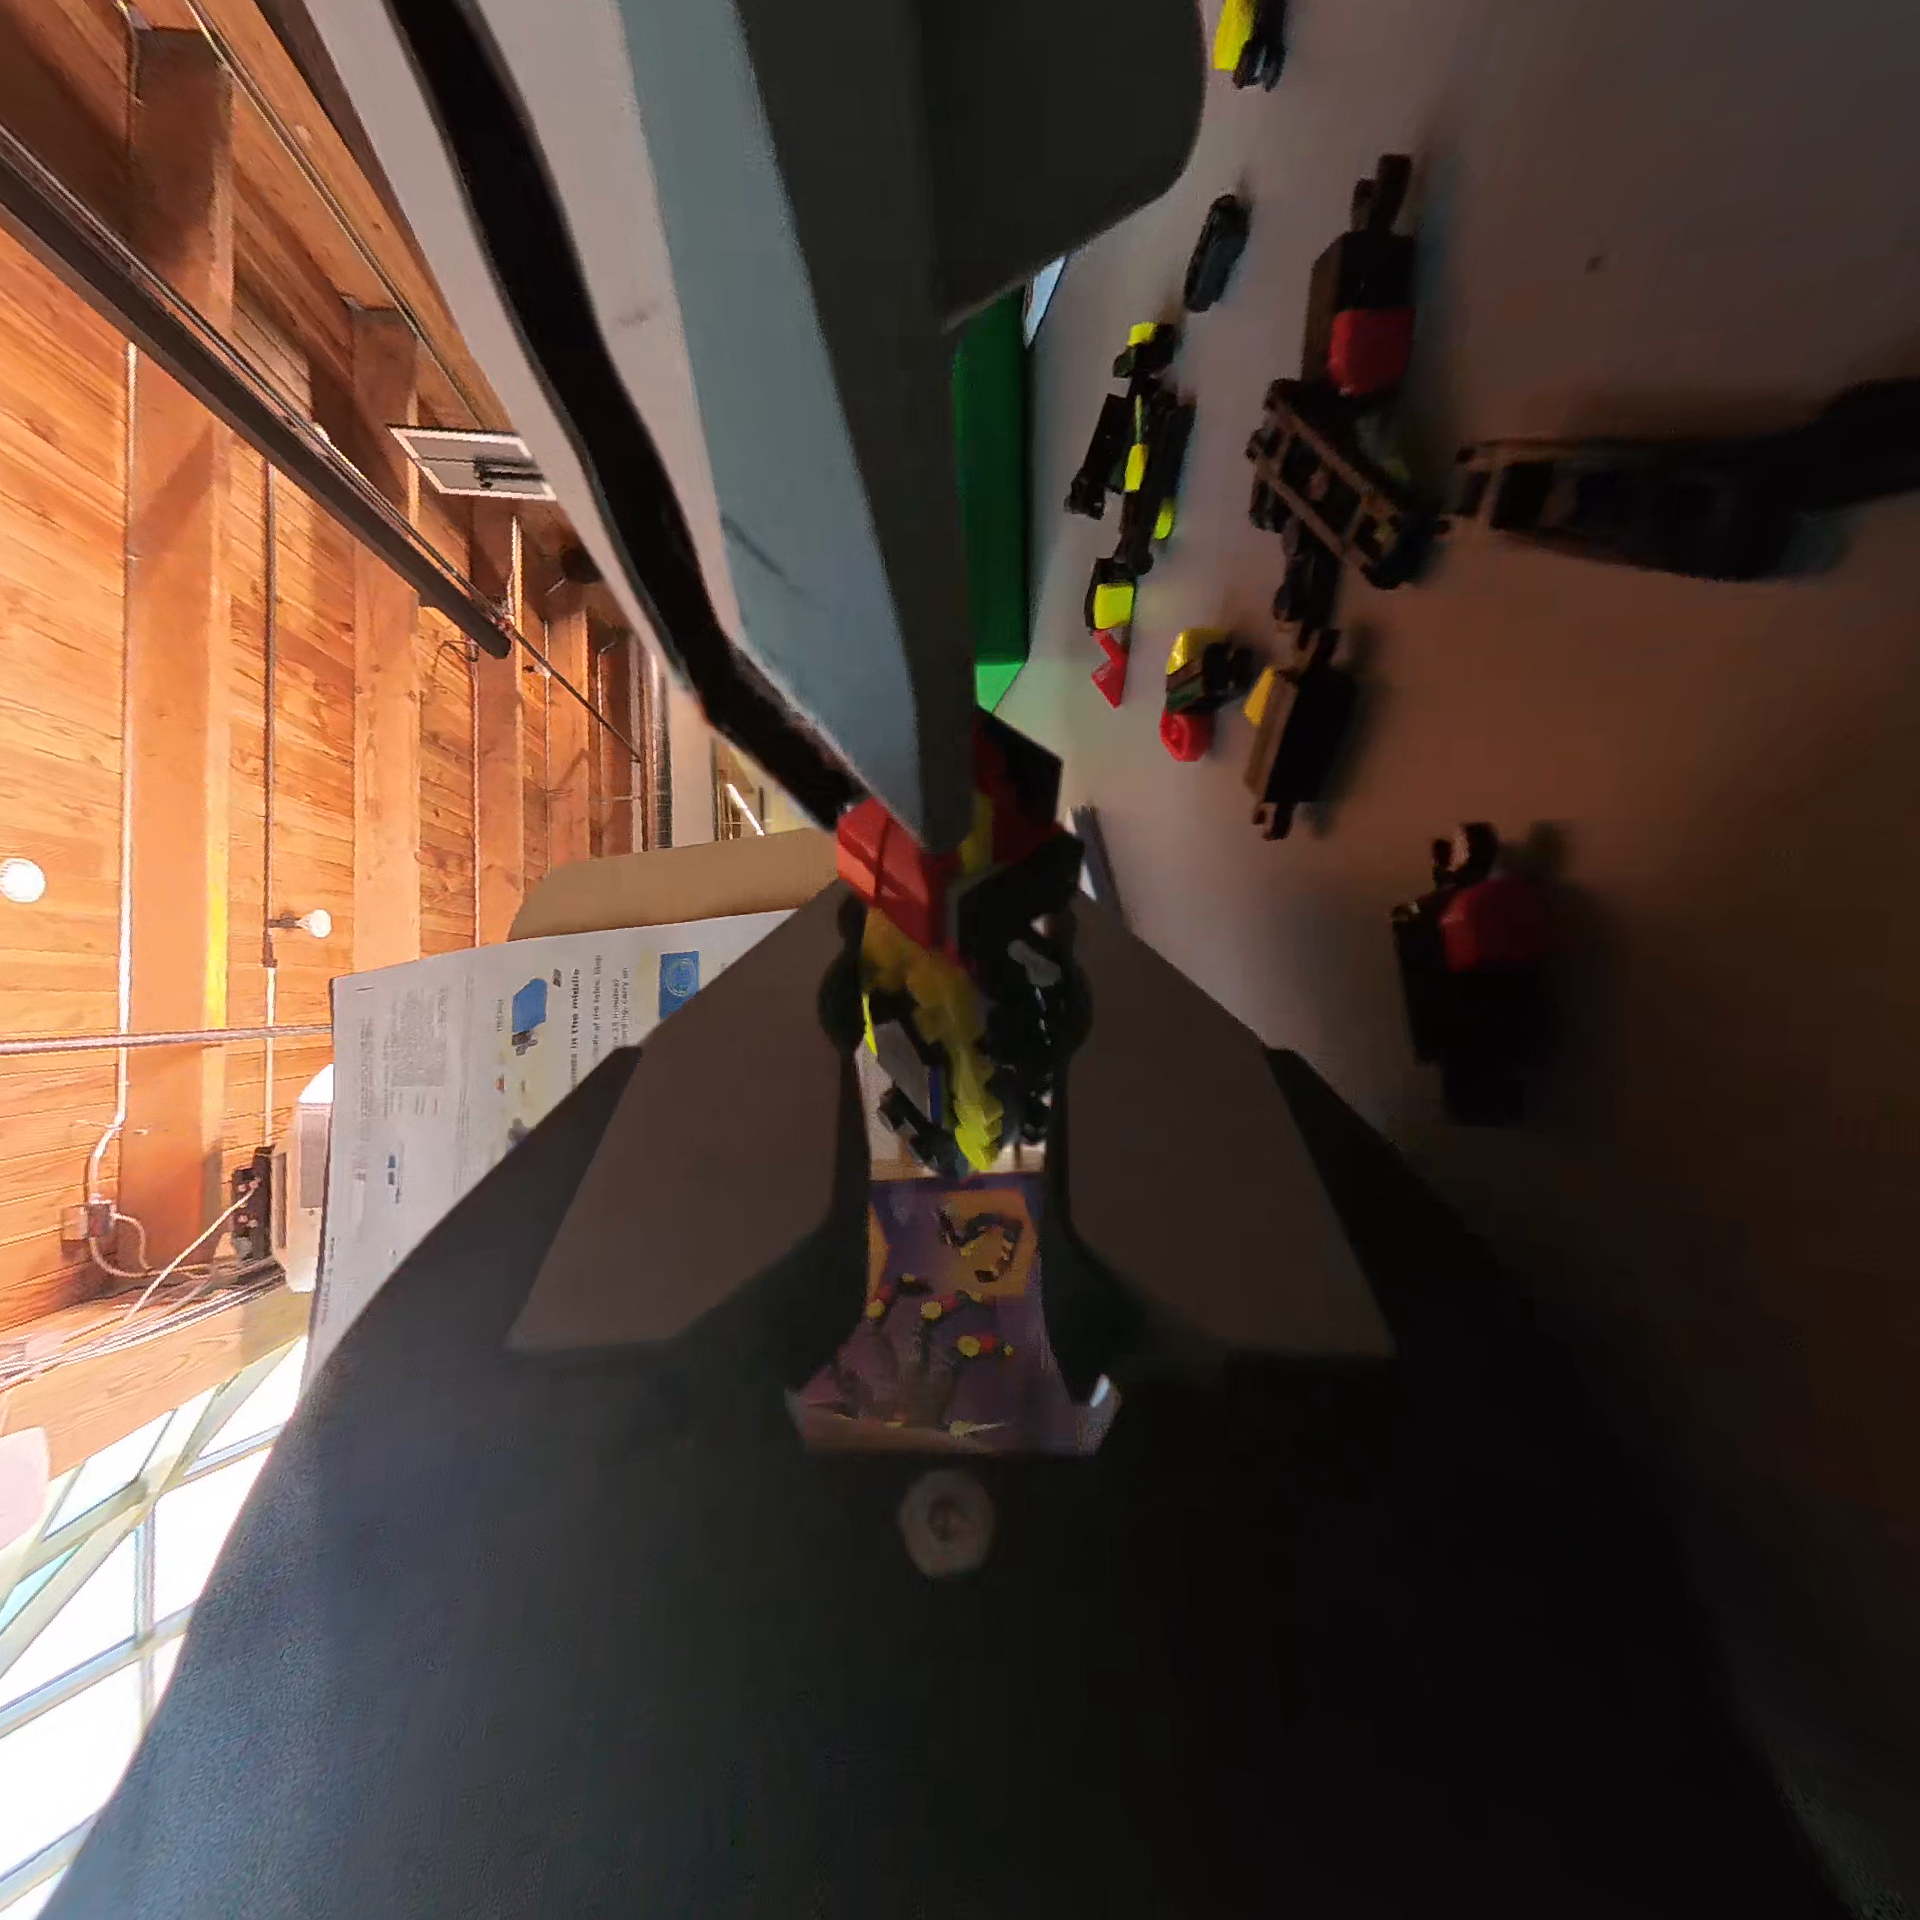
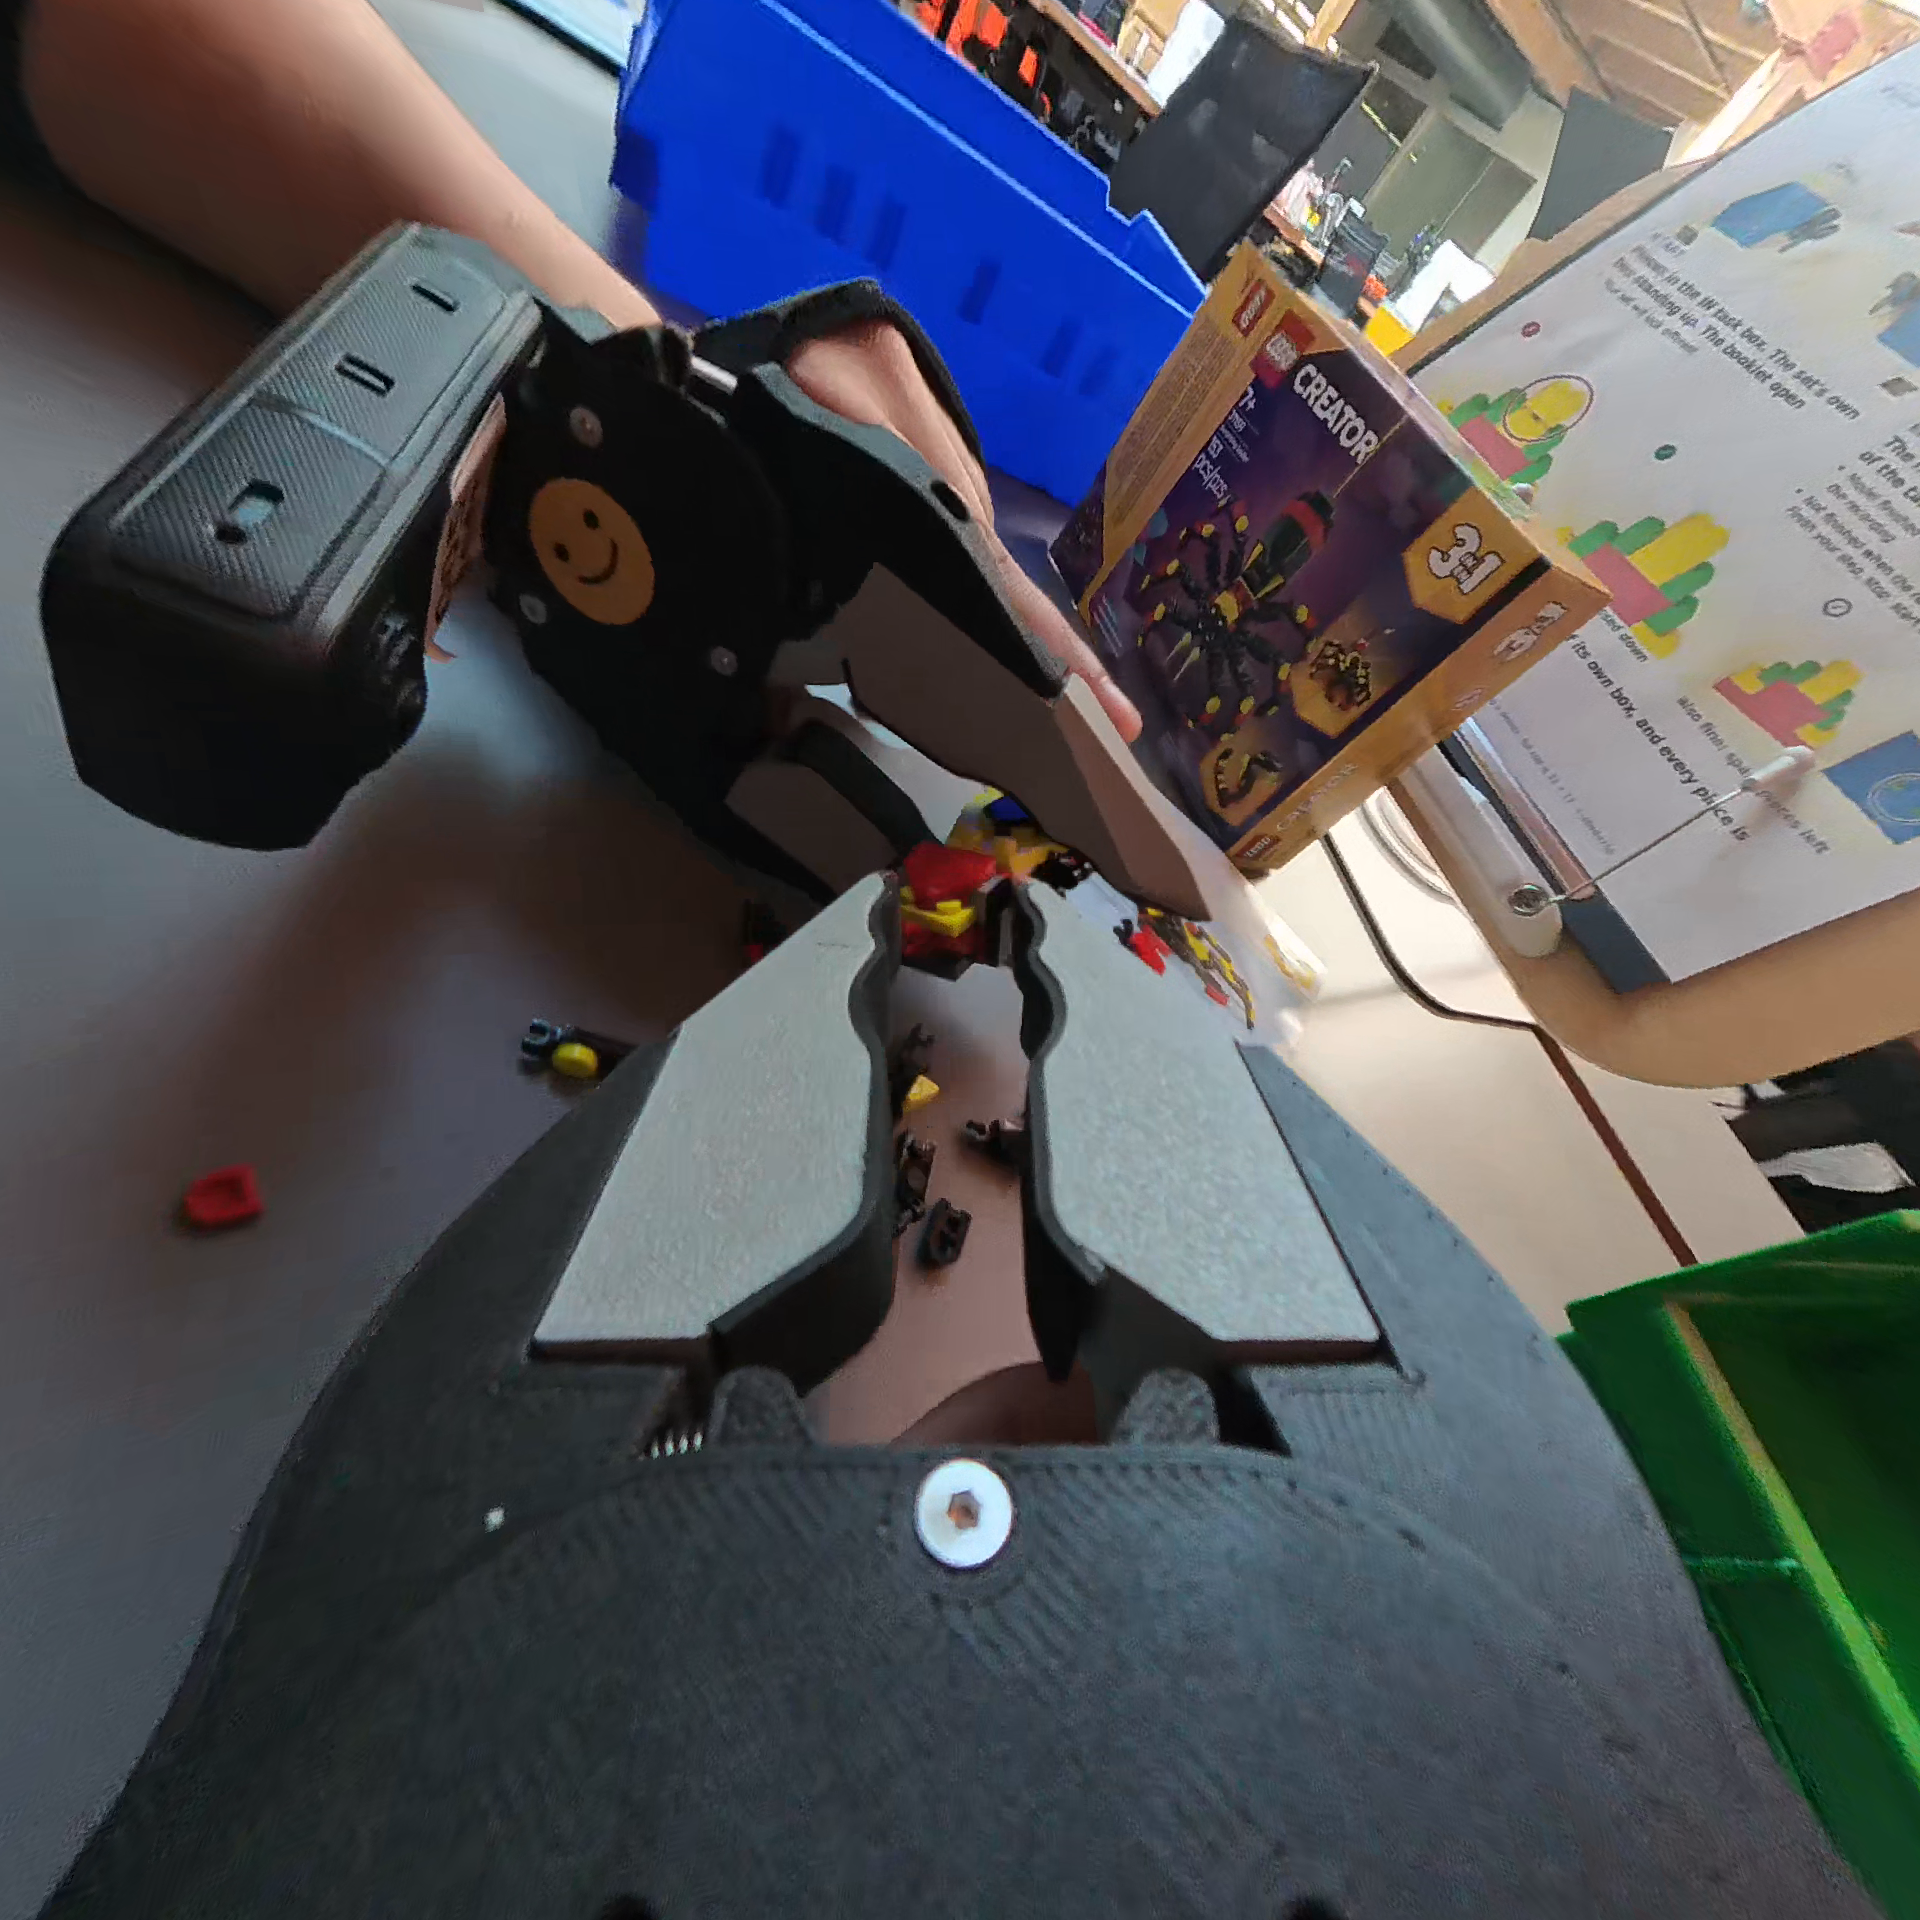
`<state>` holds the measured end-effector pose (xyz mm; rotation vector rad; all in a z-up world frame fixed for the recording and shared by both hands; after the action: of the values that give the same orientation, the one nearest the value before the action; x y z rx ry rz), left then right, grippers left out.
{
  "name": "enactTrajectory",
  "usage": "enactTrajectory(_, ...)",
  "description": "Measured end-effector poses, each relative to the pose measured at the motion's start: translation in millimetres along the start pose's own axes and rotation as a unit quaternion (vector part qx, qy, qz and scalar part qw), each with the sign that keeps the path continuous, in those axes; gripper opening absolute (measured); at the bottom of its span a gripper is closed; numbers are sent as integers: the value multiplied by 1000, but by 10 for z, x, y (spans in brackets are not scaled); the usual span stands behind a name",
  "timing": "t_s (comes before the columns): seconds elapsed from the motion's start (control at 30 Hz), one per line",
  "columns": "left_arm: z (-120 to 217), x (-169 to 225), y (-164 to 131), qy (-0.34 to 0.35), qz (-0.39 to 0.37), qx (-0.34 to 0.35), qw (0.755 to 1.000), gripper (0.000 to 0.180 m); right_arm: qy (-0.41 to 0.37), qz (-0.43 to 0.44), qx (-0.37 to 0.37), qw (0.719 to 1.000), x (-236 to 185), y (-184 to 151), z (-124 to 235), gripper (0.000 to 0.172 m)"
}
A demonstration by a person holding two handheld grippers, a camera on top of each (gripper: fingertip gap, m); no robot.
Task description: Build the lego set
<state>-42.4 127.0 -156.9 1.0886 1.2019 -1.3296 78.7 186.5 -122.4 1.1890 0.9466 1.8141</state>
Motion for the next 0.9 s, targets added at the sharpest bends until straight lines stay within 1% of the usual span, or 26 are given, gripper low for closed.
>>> enactTrajectory(0.07, 4, 11, -19, 3, 4, 6, 1000, 30, -17, -1, -18, 1000, 6, -22, 4, 17)
enactTrajectory(0.13, 29, -23, -50, 22, 9, 14, 1000, 33, -32, -4, -29, 999, 41, -29, 23, 17)
enactTrajectory(0.23, 60, -43, -49, 19, 27, 25, 999, 30, -22, -21, -6, 1000, 72, -20, 52, 15)
enactTrajectory(0.3, 49, -23, -53, 11, 23, 21, 999, 29, -25, -25, -21, 999, 83, -51, 37, 10)
enactTrajectory(0.43, 35, 17, -43, -9, 17, 27, 999, 29, -28, 18, -27, 999, 37, -58, 31, 15)
enactTrajectory(0.5, 59, 25, -27, -12, 13, 48, 999, 29, 5, 34, -23, 999, -10, -44, 57, 16)
enactTrajectory(0.53, 83, 39, -12, -20, 12, 71, 997, 29, 28, 32, -19, 999, -21, -33, 81, 13)
enactTrajectory(0.6, 160, 71, 22, -30, 18, 146, 989, 29, 89, -6, 9, 996, -32, 10, 133, 11)
enactTrajectory(0.67, 212, 73, 49, -26, 17, 186, 982, 28, 144, -53, 29, 988, -22, 48, 157, 11)
enactTrajectory(0.73, 231, 51, 85, -6, 7, 192, 981, 29, 193, -54, 11, 980, -42, 32, 145, 11)
enactTrajectory(0.77, 240, 51, 103, -6, 5, 198, 980, 29, 192, -41, 4, 981, -45, 12, 131, 13)
enactTrajectory(0.83, 254, 63, 122, -8, 4, 207, 978, 28, 189, -20, 12, 982, -46, -14, 118, 13)
enactTrajectory(0.9, 264, 63, 126, -9, 4, 215, 976, 28, 203, -21, 16, 979, -33, -12, 121, 15)
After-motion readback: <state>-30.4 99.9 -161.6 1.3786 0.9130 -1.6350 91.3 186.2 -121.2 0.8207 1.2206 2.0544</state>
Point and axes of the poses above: each gripper's, where its closed fingertips meet, z back along the fingers, y out of its top, x = y × z across the jaws, the point moved 10 cm from there along z, back along the fingers, and after that the axes turned 7 degrees about -z, right-handed, at the moved point
